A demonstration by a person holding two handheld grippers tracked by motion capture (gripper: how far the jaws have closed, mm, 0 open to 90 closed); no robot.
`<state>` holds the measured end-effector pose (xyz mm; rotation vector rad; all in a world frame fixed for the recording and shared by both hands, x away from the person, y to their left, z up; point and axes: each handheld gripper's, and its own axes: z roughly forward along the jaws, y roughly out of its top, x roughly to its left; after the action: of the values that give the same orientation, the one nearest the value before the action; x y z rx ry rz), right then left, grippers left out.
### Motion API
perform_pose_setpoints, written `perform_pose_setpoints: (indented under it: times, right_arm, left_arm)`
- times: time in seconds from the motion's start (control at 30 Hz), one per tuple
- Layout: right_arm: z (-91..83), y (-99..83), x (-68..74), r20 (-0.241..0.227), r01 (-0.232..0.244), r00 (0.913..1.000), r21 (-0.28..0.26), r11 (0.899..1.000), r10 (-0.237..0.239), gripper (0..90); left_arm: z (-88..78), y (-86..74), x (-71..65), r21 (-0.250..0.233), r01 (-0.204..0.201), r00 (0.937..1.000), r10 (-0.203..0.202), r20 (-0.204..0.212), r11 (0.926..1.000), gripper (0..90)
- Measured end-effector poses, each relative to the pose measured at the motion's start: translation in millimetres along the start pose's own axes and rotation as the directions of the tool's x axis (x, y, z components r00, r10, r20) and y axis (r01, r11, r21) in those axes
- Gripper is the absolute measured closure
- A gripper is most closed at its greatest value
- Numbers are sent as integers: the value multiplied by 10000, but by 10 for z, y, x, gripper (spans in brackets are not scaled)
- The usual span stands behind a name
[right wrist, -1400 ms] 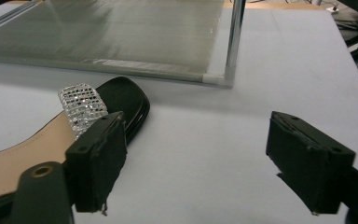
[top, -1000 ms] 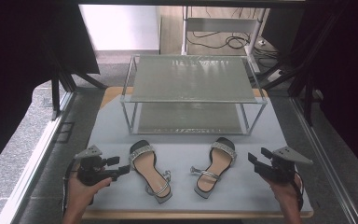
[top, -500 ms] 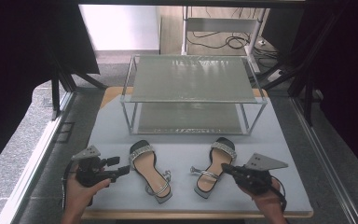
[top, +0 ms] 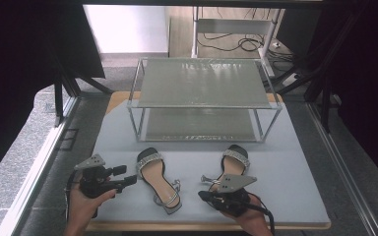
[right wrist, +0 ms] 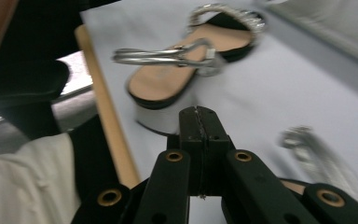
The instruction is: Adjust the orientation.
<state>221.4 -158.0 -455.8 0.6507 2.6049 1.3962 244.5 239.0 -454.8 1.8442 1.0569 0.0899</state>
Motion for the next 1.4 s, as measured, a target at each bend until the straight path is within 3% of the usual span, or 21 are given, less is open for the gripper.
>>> perform_pose_setpoints:
  times: [0.03,0.13,0.23,0.37,0.4,0.5,0.67,0.83,0.93,1.03,1.17,1.27,1.4]
  right_arm:
    - [101,1,55,-253,23,9997,190,9998,-18,897]
    - [253,12,149,-382,324,9988,548,9980,-303,897]
    - [327,20,179,-309,415,9987,729,9965,-393,897]
    - [499,3,238,-342,468,9985,1065,9932,-434,897]
    - [590,-15,282,-405,636,9974,1249,9901,-590,897]
    - [630,-14,300,-527,719,9965,1285,9891,-656,897]
    - [703,6,343,-897,755,9938,1172,9902,-652,897]
    - [877,65,446,-1396,1062,9858,919,9901,-928,897]
    - [1079,108,562,-1856,976,9787,474,9941,-872,896]
    - [1212,170,639,-2053,1088,9737,396,9933,-985,896]
    - [1331,228,698,-2209,1084,9704,360,9935,-979,895]
    - [1520,271,753,-2509,697,9657,13,9976,-672,895]
    - [1632,321,784,-2544,705,9644,-147,9974,-719,895]
  left_arm:
    - [1,1,-6,-68,32,10000,-32,14,10000,343]
    - [-3,-3,-11,-41,37,10000,-36,84,10000,343]
    - [-10,-11,-18,-15,32,10000,-32,80,10000,343]
    - [-10,-32,-59,-385,45,10000,-44,31,9993,356]
    - [20,-44,-83,-325,20,10000,-18,51,9995,357]
    - [46,-58,-98,-192,-57,10000,57,21,9998,357]
    - [54,-76,-119,-51,-112,9999,112,-9,9999,355]
    - [18,-96,-122,28,-159,9998,159,-128,9999,351]
    - [-30,-97,-108,-272,38,9999,-42,-153,9996,357]
    - [-47,-114,-71,-291,283,9996,-282,26,9992,357]
    - [-90,-120,-28,-357,450,9990,-451,-32,9984,357]
    - [-172,-109,-5,-613,603,9982,-604,10,9963,357]
    - [-197,-101,18,-670,688,9976,-691,-10,9954,357]
